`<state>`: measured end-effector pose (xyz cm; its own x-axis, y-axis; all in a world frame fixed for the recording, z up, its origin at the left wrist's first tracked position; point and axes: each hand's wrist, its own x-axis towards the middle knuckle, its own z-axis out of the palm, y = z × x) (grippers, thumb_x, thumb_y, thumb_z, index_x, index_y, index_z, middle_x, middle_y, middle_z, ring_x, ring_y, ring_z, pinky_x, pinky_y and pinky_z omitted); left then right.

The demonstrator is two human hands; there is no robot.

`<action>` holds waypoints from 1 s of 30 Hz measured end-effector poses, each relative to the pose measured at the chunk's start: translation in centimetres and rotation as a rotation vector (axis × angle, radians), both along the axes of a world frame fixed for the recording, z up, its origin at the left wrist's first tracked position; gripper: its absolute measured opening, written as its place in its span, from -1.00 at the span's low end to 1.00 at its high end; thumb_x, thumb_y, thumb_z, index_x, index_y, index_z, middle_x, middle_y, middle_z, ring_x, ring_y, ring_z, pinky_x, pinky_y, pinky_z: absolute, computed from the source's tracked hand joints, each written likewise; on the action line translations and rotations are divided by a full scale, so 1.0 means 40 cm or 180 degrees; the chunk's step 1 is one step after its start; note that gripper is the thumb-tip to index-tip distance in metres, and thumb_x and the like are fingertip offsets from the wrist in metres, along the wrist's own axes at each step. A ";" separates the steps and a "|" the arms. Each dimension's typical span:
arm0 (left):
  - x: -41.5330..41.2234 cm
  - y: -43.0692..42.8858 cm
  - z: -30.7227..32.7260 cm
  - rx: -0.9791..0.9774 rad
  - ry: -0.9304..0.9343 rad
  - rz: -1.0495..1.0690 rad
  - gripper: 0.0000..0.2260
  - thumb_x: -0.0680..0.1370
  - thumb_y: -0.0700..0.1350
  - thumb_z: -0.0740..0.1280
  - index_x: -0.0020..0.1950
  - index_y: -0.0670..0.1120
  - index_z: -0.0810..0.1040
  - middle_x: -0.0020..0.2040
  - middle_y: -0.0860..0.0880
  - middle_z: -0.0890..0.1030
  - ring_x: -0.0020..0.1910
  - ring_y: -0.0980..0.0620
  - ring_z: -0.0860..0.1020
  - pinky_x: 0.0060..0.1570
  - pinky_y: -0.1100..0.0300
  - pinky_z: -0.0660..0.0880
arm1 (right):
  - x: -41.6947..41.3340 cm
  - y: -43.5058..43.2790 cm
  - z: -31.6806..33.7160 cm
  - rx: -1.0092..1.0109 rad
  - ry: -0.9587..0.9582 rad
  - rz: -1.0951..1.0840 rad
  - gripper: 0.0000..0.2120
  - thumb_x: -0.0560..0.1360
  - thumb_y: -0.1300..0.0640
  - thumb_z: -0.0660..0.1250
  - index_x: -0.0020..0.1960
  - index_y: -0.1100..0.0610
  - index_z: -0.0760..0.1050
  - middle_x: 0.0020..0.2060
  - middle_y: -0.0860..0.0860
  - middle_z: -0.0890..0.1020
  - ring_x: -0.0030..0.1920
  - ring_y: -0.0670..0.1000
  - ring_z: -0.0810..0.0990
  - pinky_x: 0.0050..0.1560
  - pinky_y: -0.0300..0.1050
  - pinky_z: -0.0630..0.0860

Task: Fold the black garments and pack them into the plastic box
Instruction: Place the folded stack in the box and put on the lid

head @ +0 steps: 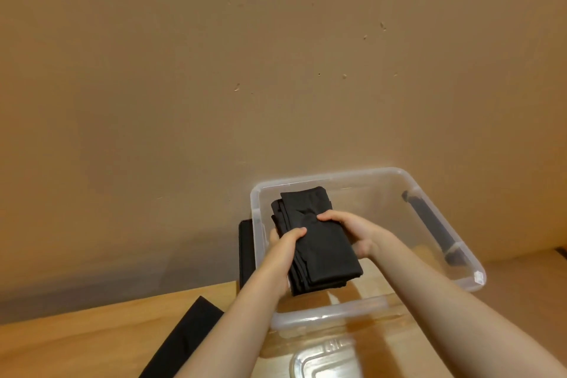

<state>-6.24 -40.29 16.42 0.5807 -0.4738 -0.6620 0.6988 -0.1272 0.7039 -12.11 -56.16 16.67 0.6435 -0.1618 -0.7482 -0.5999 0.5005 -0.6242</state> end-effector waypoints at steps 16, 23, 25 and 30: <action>0.041 -0.108 -0.166 0.0786 0.0041 0.0784 -0.51 0.58 -0.12 0.30 0.49 0.00 0.26 0.35 -0.13 0.45 0.26 -0.20 0.45 0.30 -0.17 0.40 | 0.095 -0.027 -0.166 0.0424 0.0429 -0.0064 -0.66 0.38 0.09 0.42 0.06 0.28 0.54 -0.06 0.21 0.61 -0.04 0.17 0.58 -0.07 0.03 0.51; 0.062 -0.129 -0.244 0.1216 0.0262 0.0830 -0.48 0.60 -0.08 0.29 0.53 -0.03 0.21 0.41 -0.16 0.40 0.32 -0.25 0.40 0.32 -0.14 0.37 | 0.115 -0.035 -0.240 0.0413 0.0677 -0.0062 -0.75 0.46 0.12 0.39 0.03 0.29 0.53 -0.05 0.22 0.60 -0.04 0.19 0.57 -0.06 0.03 0.50; 0.060 -0.133 -0.271 0.1305 0.0259 0.0817 -0.50 0.60 -0.08 0.29 0.52 -0.05 0.23 0.38 -0.18 0.42 0.29 -0.25 0.43 0.29 -0.14 0.41 | 0.114 -0.036 -0.256 0.0388 0.0724 -0.0129 -0.80 0.49 0.16 0.36 0.00 0.30 0.52 -0.07 0.22 0.60 -0.08 0.19 0.56 -0.10 0.03 0.49; 0.046 -0.135 -0.304 0.1570 0.0726 0.0617 -0.69 0.55 -0.06 0.29 0.22 -0.20 0.45 -0.01 -0.20 0.54 -0.09 -0.16 0.52 -0.17 0.02 0.48 | 0.121 -0.042 -0.285 0.0491 0.0766 -0.0189 -0.81 0.50 0.18 0.35 0.02 0.31 0.54 -0.07 0.21 0.62 -0.07 0.20 0.58 -0.08 0.07 0.50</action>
